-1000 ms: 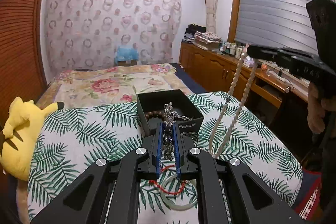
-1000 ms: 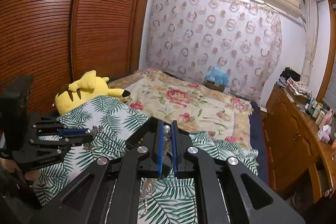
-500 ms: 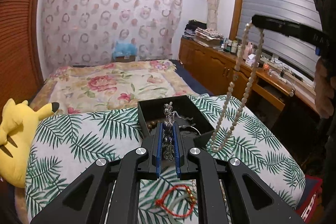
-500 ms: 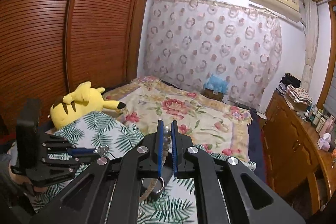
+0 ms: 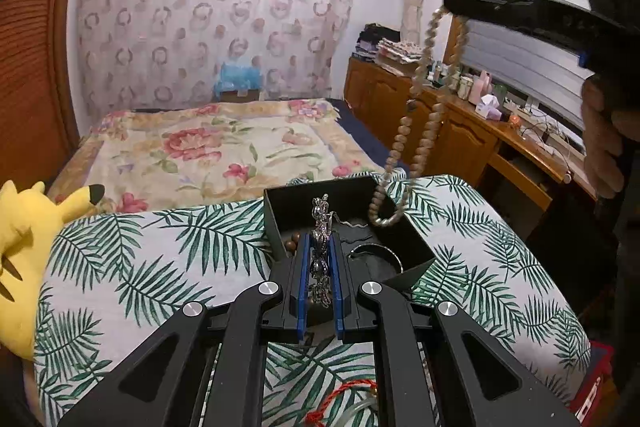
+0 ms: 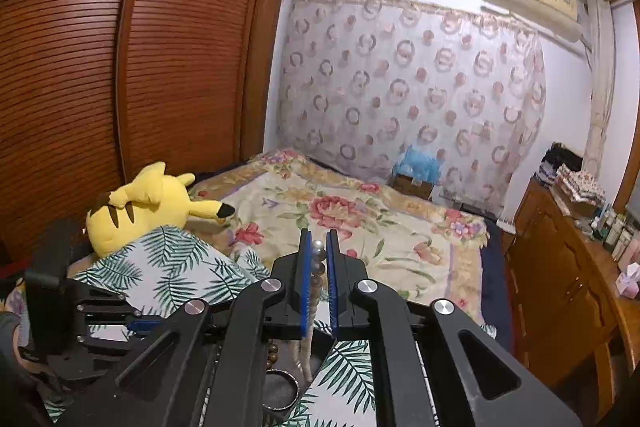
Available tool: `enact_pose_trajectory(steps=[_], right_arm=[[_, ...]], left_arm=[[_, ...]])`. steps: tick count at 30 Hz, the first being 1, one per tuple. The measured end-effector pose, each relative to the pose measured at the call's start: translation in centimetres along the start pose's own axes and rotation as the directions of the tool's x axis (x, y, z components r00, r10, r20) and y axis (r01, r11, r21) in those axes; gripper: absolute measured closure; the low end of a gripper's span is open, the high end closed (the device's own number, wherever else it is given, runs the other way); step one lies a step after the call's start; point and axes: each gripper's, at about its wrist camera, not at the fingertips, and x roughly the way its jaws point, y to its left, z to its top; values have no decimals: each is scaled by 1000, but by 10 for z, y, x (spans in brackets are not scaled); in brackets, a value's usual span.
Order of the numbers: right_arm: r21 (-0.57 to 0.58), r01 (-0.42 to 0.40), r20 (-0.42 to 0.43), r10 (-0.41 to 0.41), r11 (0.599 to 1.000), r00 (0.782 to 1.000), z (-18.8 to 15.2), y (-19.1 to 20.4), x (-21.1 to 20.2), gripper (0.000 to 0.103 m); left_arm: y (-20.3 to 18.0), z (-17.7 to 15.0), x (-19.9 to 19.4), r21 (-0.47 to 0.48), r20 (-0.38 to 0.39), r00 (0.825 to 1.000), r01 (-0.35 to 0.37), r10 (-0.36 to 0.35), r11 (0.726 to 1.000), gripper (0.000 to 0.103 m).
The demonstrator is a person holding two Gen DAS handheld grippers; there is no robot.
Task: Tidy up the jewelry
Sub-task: 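Lower the silver chain into the black box with the left tool while the right lowers pearls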
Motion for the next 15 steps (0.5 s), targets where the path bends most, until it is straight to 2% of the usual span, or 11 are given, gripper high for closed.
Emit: enact_pose_trajectory(steps=[8,15], right_arm=[[53,-36,-129,42,998,991,-45,-8,59,94],[90,-64,-180,79,994,981,-72,-7,81,94]], left_arm=[[2,0,14,3,-27,1000,4,-4,1000,95],[0,-2,22,5,-44,999,10,-10,1000,95]])
